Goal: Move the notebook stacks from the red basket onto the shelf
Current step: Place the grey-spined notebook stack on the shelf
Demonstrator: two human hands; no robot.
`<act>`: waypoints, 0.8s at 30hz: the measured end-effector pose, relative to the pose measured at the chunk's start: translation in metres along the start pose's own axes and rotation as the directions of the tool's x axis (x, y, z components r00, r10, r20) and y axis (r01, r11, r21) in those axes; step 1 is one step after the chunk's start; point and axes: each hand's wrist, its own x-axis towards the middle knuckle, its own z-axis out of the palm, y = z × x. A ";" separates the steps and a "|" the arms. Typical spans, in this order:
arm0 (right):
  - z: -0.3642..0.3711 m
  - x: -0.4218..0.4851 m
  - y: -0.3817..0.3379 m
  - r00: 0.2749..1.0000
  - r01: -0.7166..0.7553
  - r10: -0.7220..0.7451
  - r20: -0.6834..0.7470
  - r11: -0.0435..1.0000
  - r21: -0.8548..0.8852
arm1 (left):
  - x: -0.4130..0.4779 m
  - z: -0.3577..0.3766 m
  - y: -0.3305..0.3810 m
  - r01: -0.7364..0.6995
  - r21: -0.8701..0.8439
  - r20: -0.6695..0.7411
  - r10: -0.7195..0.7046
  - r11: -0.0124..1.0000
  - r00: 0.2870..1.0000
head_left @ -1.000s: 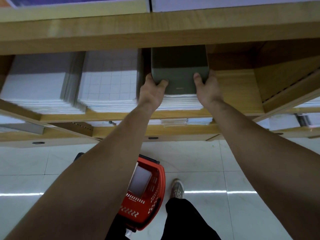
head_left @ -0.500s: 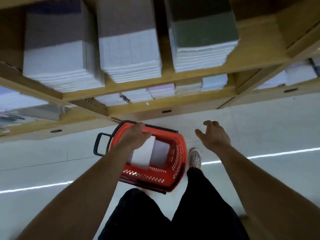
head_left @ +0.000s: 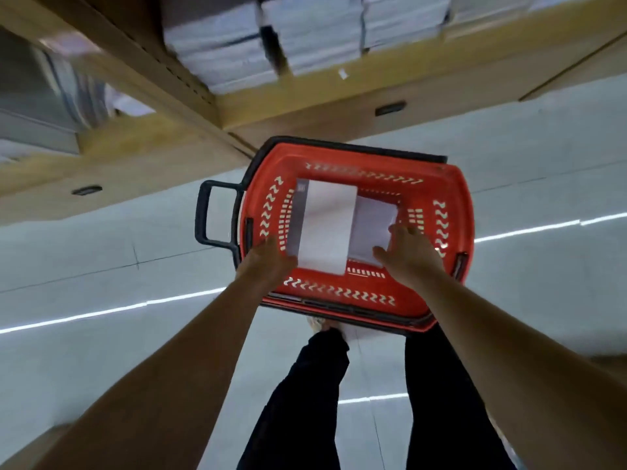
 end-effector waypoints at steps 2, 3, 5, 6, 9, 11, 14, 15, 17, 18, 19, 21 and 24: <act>0.036 0.026 0.003 0.999 -0.020 0.020 0.038 1.000 0.011 | 0.032 0.026 -0.011 -0.005 -0.019 0.003 0.005 1.000 1.000; 0.055 0.039 0.006 0.998 -0.027 0.025 0.051 0.999 0.020 | 0.049 0.040 -0.017 -0.006 -0.027 -0.011 0.006 1.000 1.000; 0.087 0.063 0.014 0.998 -0.031 0.030 0.063 0.999 0.028 | 0.080 0.065 -0.022 -0.007 -0.039 -0.026 0.006 0.999 1.000; 0.102 0.075 0.019 0.998 -0.032 0.030 0.061 0.999 0.022 | 0.095 0.077 -0.023 -0.001 -0.049 -0.029 -0.001 0.999 1.000; 0.136 0.107 0.038 0.998 -0.046 0.046 0.042 0.999 -0.002 | 0.139 0.105 -0.021 0.069 -0.095 -0.052 -0.074 0.993 0.996; 0.150 0.123 0.052 0.998 -0.043 0.043 0.041 0.999 -0.006 | 0.164 0.117 -0.018 0.125 -0.109 -0.083 -0.135 0.986 0.987; 0.161 0.141 0.073 0.999 -0.021 0.021 0.041 1.000 -0.018 | 0.189 0.131 -0.013 0.174 -0.179 -0.097 -0.193 0.968 0.976; 0.163 0.145 0.079 0.999 -0.014 0.015 0.042 1.000 -0.011 | 0.192 0.136 -0.014 0.183 -0.188 -0.110 -0.206 0.965 0.972; 0.164 0.150 0.088 0.999 -0.010 0.010 0.035 1.000 -0.005 | 0.194 0.142 -0.014 0.194 -0.149 -0.153 -0.216 0.970 0.964; 0.163 0.151 0.092 0.999 -0.016 0.016 0.036 1.000 -0.012 | 0.194 0.144 -0.016 0.196 -0.099 -0.169 -0.210 0.976 0.963; 0.162 0.151 0.095 0.999 -0.027 0.028 0.035 0.999 -0.018 | 0.192 0.145 -0.017 0.196 -0.038 -0.188 -0.200 0.980 0.962; 0.158 0.150 0.096 0.998 -0.048 0.048 0.037 0.999 -0.003 | 0.188 0.142 -0.017 0.177 0.038 -0.215 -0.165 0.983 0.962; 0.149 0.146 0.086 1.000 -0.010 0.009 0.022 0.999 0.040 | 0.175 0.137 -0.012 0.072 -0.065 -0.252 -0.087 0.995 0.964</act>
